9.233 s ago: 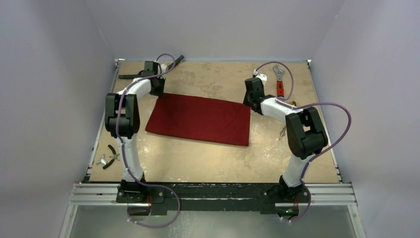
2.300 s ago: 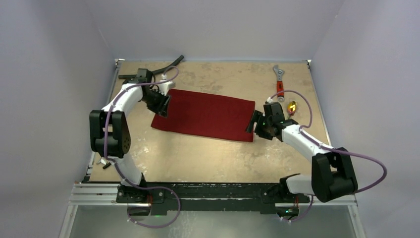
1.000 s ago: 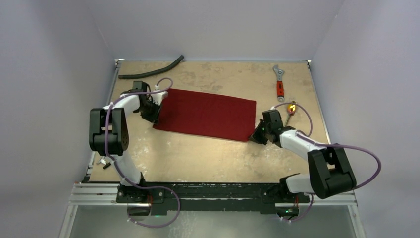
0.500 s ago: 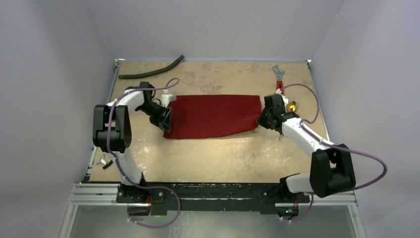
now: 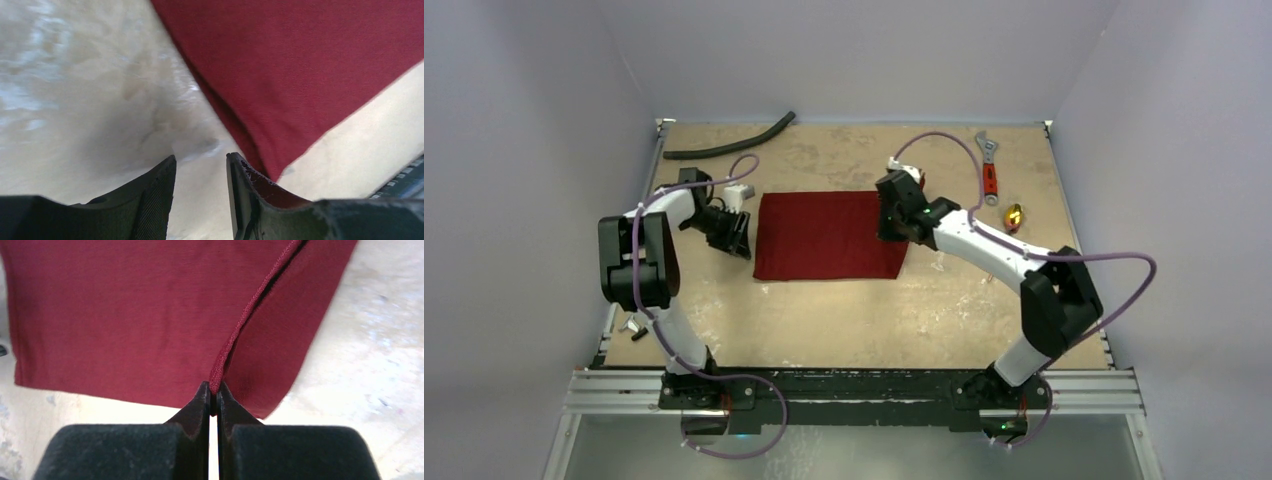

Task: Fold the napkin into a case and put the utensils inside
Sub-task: Fold the rectangle-folded napkin at the center of the board.

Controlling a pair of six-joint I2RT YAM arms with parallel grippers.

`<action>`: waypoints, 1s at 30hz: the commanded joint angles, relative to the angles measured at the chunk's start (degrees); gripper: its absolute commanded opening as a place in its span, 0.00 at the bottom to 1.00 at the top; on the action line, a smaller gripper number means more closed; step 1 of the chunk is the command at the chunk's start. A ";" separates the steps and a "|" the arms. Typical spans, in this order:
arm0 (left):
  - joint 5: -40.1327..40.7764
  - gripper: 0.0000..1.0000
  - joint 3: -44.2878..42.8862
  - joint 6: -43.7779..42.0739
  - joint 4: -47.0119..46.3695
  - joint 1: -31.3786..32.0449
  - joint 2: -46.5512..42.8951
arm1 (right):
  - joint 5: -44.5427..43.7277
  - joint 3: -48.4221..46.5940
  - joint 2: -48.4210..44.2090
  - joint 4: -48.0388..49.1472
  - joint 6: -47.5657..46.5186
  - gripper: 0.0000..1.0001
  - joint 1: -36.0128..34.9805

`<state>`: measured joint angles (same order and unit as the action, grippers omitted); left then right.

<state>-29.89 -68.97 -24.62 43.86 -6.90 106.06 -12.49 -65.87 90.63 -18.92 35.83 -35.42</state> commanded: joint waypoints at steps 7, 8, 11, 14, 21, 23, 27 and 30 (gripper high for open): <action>-2.97 0.36 8.39 5.09 -11.40 -0.26 -2.17 | 4.25 -19.85 14.23 -3.58 -4.62 0.00 -10.85; -2.36 0.35 8.79 5.22 -11.85 -0.35 -2.25 | 5.07 -21.57 15.55 -3.66 -4.81 0.00 -11.33; -1.04 0.30 10.23 5.94 -13.37 -0.48 -2.78 | 8.67 -25.97 19.14 -2.75 -5.33 0.00 -12.42; -0.75 0.26 11.48 6.97 -14.67 -0.66 -3.59 | 10.59 -30.70 22.68 -3.57 -5.90 0.00 -13.52; -3.11 0.22 11.75 6.91 -13.87 -1.08 -3.61 | 10.72 -38.67 27.43 -6.21 -6.37 0.00 -14.43; -3.24 0.21 11.76 6.87 -14.03 -1.09 -3.22 | 11.40 -39.91 28.00 -5.21 -6.01 0.00 -14.49; -3.82 0.21 11.84 7.34 -14.30 -1.21 -2.97 | 12.97 -43.46 30.24 -4.46 -4.82 0.00 -14.48; -4.03 0.21 11.84 7.48 -14.35 -1.19 -2.85 | 13.38 -46.54 32.23 -4.14 -3.19 0.00 -14.63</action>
<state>-33.71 -58.57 -17.45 29.98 -7.86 101.78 -0.89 -107.11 121.43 -23.99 30.87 -49.71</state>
